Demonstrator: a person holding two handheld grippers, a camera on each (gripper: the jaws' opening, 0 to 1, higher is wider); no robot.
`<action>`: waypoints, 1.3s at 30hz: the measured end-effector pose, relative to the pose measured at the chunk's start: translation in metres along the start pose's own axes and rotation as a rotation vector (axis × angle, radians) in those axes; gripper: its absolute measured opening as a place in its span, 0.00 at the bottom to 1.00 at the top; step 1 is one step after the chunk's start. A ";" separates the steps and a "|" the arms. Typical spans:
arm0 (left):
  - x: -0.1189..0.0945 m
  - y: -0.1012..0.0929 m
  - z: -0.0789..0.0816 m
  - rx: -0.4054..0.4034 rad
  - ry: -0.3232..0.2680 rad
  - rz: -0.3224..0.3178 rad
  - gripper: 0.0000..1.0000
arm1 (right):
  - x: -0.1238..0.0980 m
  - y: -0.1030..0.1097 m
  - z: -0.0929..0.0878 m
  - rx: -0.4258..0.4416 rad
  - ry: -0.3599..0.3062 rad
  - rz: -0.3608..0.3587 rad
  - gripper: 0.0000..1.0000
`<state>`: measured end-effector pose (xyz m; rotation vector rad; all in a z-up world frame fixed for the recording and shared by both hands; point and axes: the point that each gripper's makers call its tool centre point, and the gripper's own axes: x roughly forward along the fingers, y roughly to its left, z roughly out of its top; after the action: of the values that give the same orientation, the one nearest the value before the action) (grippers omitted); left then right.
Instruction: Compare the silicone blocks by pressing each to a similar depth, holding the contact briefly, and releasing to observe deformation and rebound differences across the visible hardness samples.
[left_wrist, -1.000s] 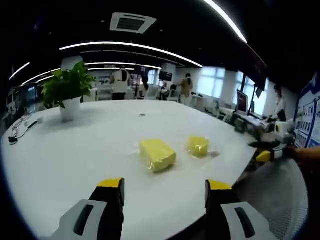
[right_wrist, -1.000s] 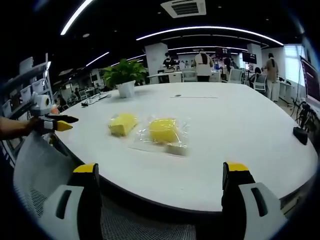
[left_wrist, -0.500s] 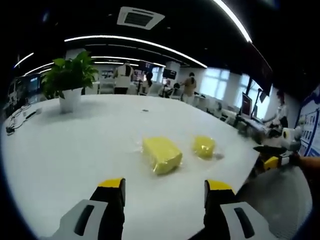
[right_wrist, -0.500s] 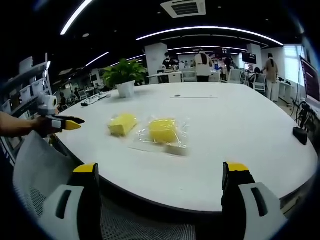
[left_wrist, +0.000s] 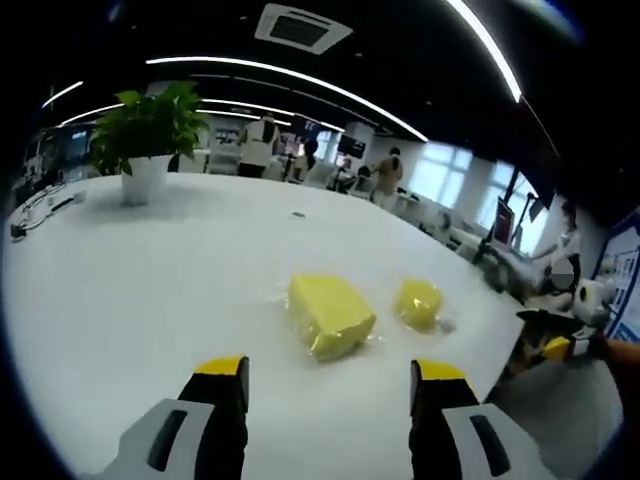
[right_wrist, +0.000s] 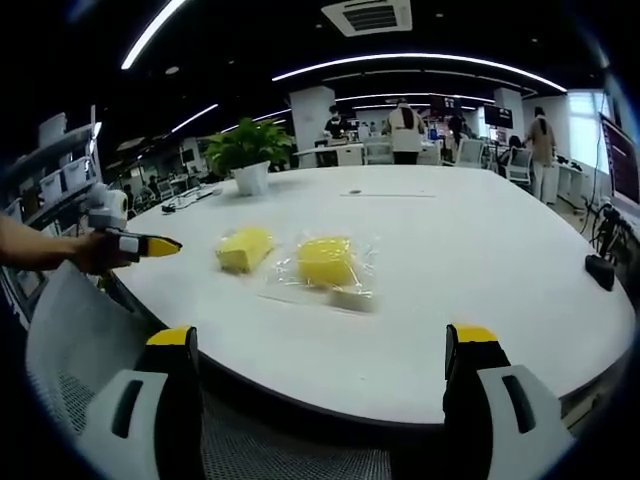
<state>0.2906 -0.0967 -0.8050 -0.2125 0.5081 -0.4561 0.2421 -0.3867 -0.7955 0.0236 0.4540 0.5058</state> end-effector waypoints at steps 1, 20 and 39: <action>0.002 0.001 0.001 -0.008 0.000 -0.001 0.65 | 0.000 0.000 0.000 0.000 -0.001 0.001 0.96; 0.038 0.013 0.019 -0.087 0.010 -0.003 0.61 | -0.001 0.000 0.000 -0.002 0.000 -0.002 0.96; 0.063 0.028 0.031 -0.187 -0.006 0.006 0.55 | 0.000 -0.002 -0.002 0.003 0.014 -0.015 0.96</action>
<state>0.3656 -0.0996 -0.8139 -0.3914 0.5457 -0.4025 0.2424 -0.3887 -0.7978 0.0200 0.4683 0.4908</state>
